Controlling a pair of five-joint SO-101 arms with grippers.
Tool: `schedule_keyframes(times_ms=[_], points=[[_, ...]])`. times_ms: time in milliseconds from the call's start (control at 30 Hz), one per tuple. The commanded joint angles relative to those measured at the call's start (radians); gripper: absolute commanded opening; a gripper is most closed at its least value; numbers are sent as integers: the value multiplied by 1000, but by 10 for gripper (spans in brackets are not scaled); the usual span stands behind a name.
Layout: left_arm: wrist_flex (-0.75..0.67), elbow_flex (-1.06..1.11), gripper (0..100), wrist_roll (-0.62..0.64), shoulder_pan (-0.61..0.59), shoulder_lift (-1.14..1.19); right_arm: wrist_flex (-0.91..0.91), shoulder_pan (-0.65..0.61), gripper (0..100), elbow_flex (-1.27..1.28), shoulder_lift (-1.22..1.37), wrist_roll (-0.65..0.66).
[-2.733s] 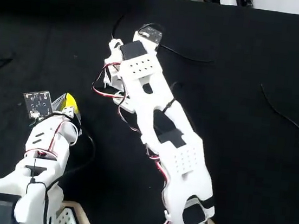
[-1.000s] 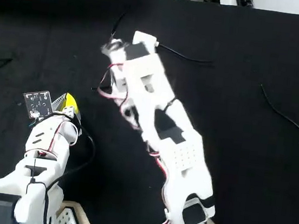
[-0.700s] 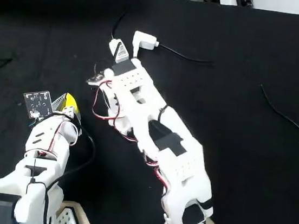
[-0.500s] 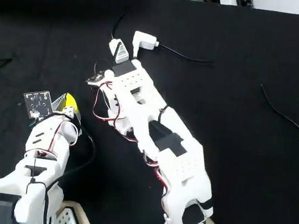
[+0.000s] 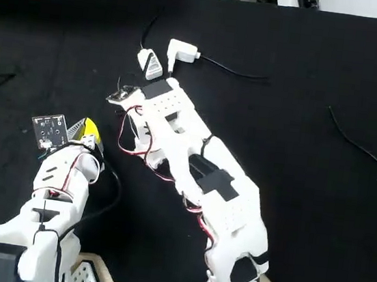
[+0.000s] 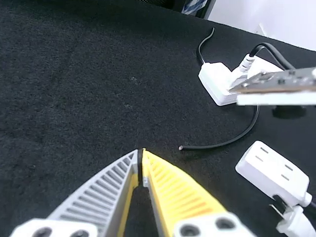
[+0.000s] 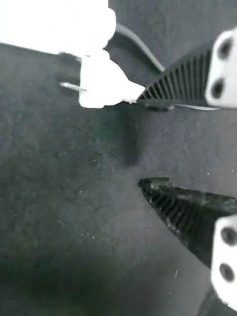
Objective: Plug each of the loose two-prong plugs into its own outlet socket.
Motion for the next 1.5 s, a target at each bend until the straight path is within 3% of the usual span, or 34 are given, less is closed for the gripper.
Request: schedule_keyframes(times_ms=[0,167,400,1167,1400,1467], points=[[2,16,30,0,13,-5,0,-8,225,-19,-108,8],[2,16,30,0,13,-3,-34,-2,225,-8,-130,12],[2,16,30,0,13,-3,-87,31,225,-13,-19,121],[2,16,30,0,13,-3,-198,80,223,-15,73,114],[2,16,30,0,13,-3,-190,80,9,-33,82,114],[2,16,30,0,13,-3,-190,80,28,-30,82,114]])
